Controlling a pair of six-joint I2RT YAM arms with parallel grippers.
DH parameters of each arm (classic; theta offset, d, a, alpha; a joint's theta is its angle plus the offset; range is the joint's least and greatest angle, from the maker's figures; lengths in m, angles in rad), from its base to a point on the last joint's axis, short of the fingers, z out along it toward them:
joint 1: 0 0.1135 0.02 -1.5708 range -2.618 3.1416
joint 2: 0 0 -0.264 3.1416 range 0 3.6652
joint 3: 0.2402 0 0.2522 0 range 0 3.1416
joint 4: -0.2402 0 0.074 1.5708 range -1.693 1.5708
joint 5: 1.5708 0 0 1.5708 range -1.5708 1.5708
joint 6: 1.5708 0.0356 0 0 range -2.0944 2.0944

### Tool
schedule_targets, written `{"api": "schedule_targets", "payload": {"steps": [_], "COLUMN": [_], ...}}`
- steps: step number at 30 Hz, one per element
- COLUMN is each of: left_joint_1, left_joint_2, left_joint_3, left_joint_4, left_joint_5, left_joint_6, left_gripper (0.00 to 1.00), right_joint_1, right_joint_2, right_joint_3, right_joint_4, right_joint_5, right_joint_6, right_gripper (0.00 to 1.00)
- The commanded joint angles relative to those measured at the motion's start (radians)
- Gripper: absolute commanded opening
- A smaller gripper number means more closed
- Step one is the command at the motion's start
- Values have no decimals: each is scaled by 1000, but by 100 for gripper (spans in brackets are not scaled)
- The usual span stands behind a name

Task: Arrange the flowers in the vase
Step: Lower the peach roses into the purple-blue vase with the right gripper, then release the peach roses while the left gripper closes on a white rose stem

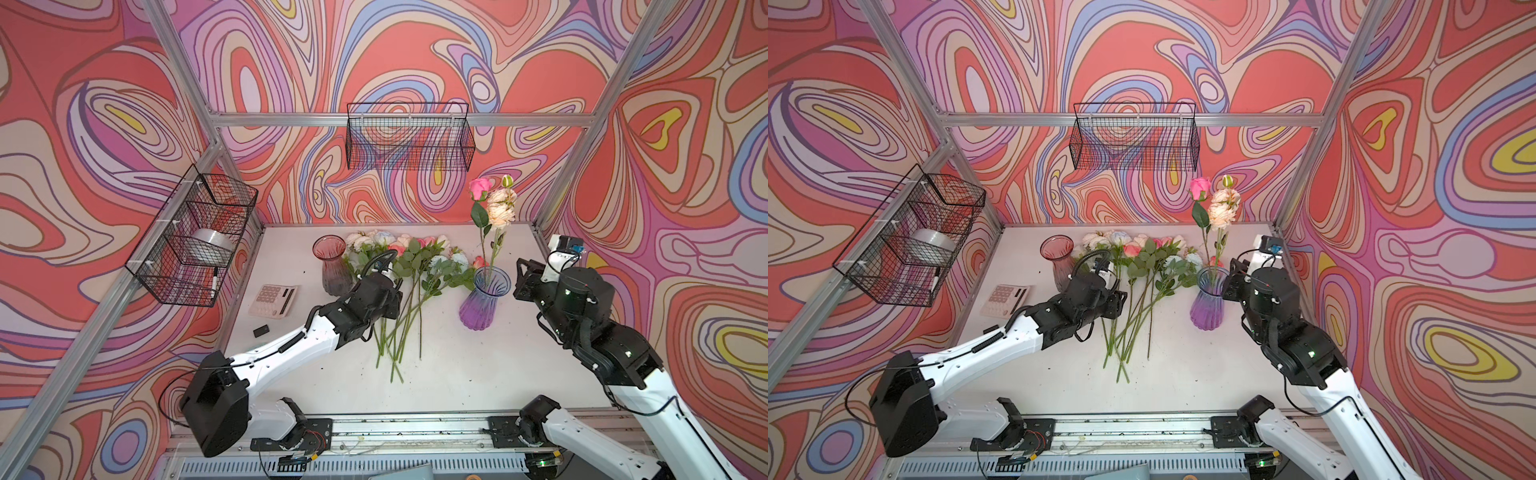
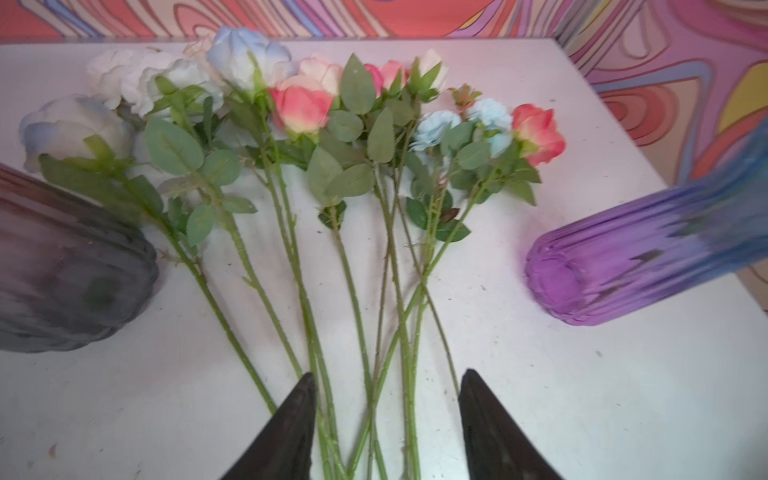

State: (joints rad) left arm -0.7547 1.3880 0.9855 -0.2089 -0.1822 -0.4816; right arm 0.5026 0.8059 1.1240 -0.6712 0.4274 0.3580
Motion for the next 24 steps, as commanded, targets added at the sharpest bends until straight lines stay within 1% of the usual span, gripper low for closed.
{"api": "schedule_targets", "payload": {"steps": [1,5,6,7,8,9,11,14,15,19,21,22,24], "left_joint_1": [33,61,69,73,76,83,106,143,156,176,176,178,180], "left_joint_2": [60,155,192,233,267,297,334,366,381,447,474,484,509], "left_joint_3": [61,121,149,186,220,242,255,232,229,217,217,213,211], "left_joint_4": [-172,-192,-210,-242,-287,-310,-326,-284,-267,-159,-114,-100,-87], "left_joint_5": [-10,-9,-15,-49,-95,-124,-132,-95,-72,61,104,109,107], "left_joint_6": [-54,-43,-46,-54,-74,-85,-121,-157,-155,-116,-95,-95,-101], "left_gripper": [42,37,32,26,24,23,26,33,33,36,36,35,28], "right_joint_1": [-4,-3,-4,-3,-4,-4,-3,-3,-3,-4,-4,-3,-4], "right_joint_2": [-14,-60,-65,-65,-62,-57,-47,-42,-43,-50,-57,-59,-65], "right_joint_3": [-81,-133,-141,-147,-152,-154,-158,-166,-168,-178,-183,-184,-187], "right_joint_4": [-50,-21,-12,-1,6,14,24,35,38,45,47,47,44], "right_joint_5": [-114,-127,-134,-144,-152,-158,-173,-179,-183,-199,-204,-205,-205], "right_joint_6": [40,50,50,50,49,47,38,26,23,15,16,16,14], "right_gripper": [19,14,14,14,14,14,14,14,15,16,16,16,16]}}
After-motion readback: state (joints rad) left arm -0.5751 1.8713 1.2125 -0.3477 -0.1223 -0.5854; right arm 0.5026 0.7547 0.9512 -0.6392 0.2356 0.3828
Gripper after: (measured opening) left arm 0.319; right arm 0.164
